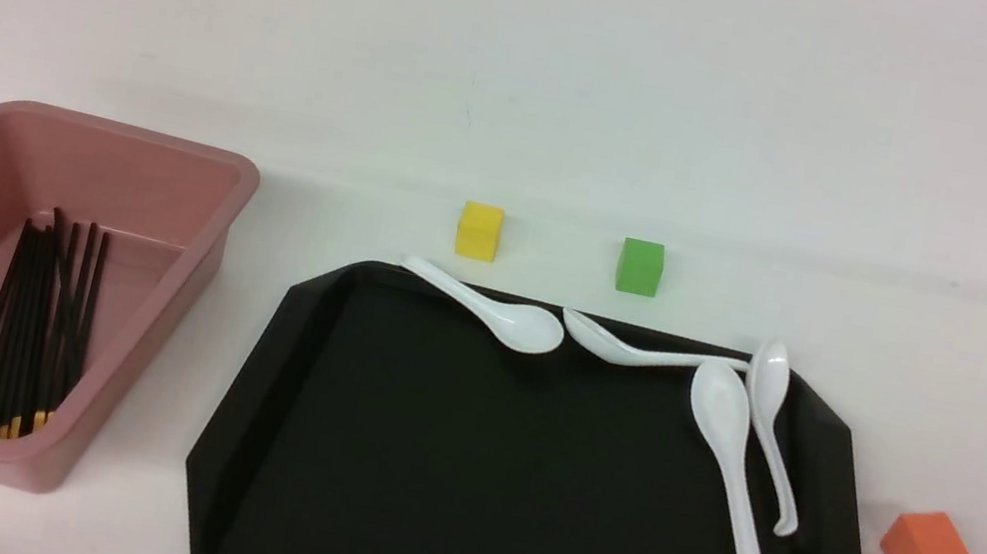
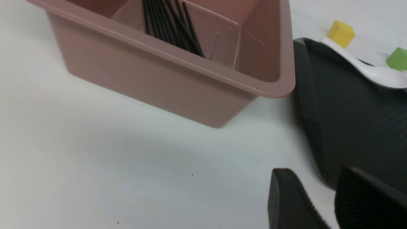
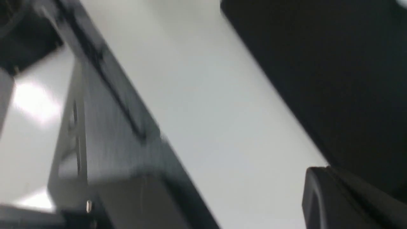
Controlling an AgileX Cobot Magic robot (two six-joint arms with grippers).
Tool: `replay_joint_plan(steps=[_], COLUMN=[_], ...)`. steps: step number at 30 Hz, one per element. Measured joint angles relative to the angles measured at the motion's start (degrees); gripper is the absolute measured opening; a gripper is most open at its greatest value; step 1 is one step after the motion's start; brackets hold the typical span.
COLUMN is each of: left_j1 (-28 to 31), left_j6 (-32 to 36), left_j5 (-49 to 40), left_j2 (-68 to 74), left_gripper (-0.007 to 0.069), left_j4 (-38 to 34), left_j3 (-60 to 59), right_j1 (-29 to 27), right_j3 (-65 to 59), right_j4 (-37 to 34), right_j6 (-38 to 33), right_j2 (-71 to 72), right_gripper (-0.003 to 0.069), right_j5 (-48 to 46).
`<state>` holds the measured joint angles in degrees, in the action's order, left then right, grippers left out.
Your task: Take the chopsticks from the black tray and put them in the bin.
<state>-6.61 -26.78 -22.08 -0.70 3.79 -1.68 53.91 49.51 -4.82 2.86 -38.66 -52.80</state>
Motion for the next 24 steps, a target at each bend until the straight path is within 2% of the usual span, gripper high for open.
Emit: replay_joint_plan(steps=[6, 10, 14, 24], left_j1=[0.0, 0.0, 0.0, 0.0], left_j6=[0.0, 0.0, 0.0, 0.0], left_j5=[0.0, 0.0, 0.0, 0.0], left_j2=[0.0, 0.0, 0.0, 0.0], left_gripper=[0.0239, 0.0239, 0.0239, 0.0239], left_j4=[0.0, 0.0, 0.0, 0.0], left_j3=[0.0, 0.0, 0.0, 0.0], right_j1=[0.0, 0.0, 0.0, 0.0], right_j3=[-18.94, -25.7, -27.33, -27.92], right_j4=[0.0, 0.0, 0.0, 0.0], right_j6=[0.18, 0.18, 0.18, 0.18], right_j2=[13.63, 15.02, 14.97, 14.97], right_gripper=[0.0011, 0.0012, 0.0015, 0.0026], right_j5=[25.79, 37.68, 41.48, 42.18])
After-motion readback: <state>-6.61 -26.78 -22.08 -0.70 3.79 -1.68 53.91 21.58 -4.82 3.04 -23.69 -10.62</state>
